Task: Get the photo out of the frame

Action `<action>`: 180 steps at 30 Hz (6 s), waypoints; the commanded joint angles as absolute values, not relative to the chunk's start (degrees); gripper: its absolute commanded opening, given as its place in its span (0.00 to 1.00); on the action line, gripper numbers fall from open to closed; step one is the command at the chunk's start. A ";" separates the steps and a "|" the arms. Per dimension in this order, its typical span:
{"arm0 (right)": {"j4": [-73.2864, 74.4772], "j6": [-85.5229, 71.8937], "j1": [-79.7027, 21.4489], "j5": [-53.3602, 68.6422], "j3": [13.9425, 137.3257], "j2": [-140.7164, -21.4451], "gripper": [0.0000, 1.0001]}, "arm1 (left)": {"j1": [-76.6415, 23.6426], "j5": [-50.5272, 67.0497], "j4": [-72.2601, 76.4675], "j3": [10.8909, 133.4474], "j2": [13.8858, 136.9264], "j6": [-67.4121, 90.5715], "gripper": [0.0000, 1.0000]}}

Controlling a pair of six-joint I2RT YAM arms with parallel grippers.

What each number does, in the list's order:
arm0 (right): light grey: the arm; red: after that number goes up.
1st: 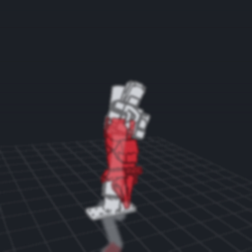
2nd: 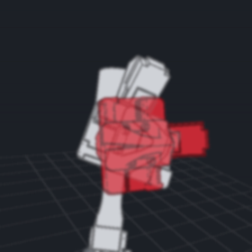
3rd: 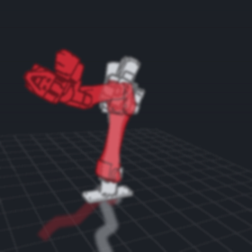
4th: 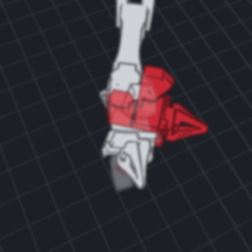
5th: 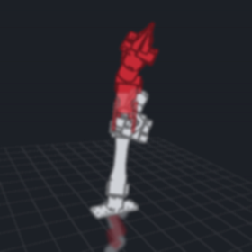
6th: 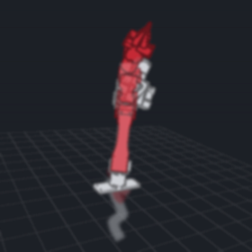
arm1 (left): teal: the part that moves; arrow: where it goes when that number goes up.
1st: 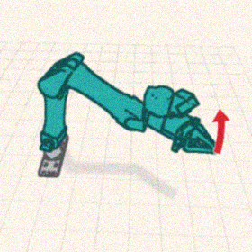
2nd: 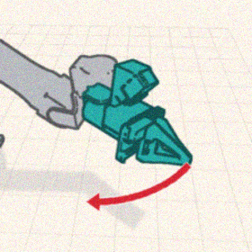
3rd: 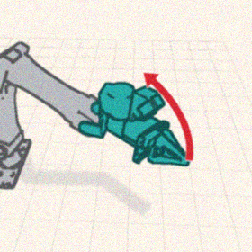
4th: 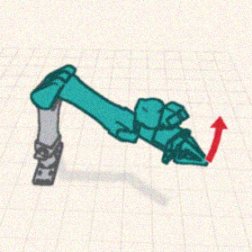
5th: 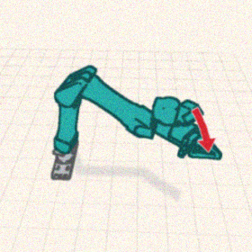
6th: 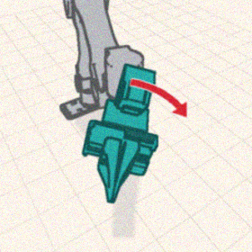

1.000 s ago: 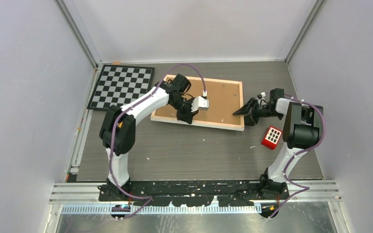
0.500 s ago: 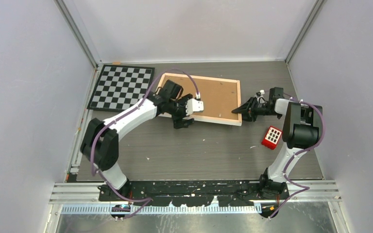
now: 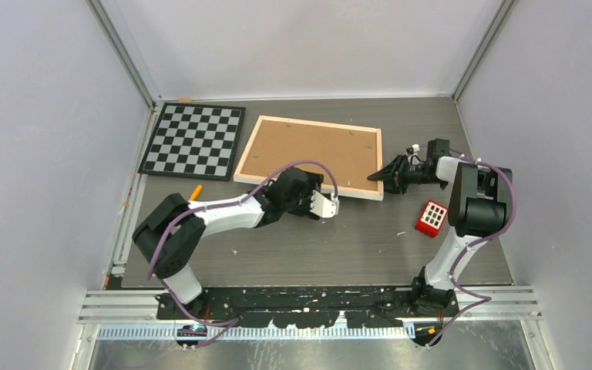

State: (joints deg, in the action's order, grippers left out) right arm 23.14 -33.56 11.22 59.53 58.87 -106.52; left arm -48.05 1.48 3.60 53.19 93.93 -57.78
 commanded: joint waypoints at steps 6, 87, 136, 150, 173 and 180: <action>32.17 -36.19 11.25 59.60 59.75 -103.50 0.00 | -50.45 -15.37 25.43 55.39 104.30 -66.49 0.71; 64.28 65.93 19.45 64.02 53.67 -56.16 1.00 | -45.97 -0.26 -101.78 135.62 110.43 -79.86 0.00; 2.78 27.63 -14.77 44.15 35.80 -45.14 0.01 | -45.28 2.48 -95.76 139.49 111.73 -72.68 0.34; 5.56 11.05 -10.21 46.44 43.08 -52.74 0.01 | -41.51 -3.84 -46.41 120.18 95.14 -52.91 1.00; -6.42 -34.17 9.29 53.19 44.61 -78.17 0.01 | -31.50 -5.24 -44.14 117.36 95.57 -33.81 1.00; -3.19 -34.21 13.05 52.95 44.34 -89.11 0.01 | -25.86 -3.05 -48.25 118.11 98.10 -25.74 0.99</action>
State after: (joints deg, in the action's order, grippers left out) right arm -1.34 -34.74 11.29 55.75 43.79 -84.62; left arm -28.25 -4.45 -46.19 116.90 96.92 -31.94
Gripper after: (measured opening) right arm 0.323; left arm 0.993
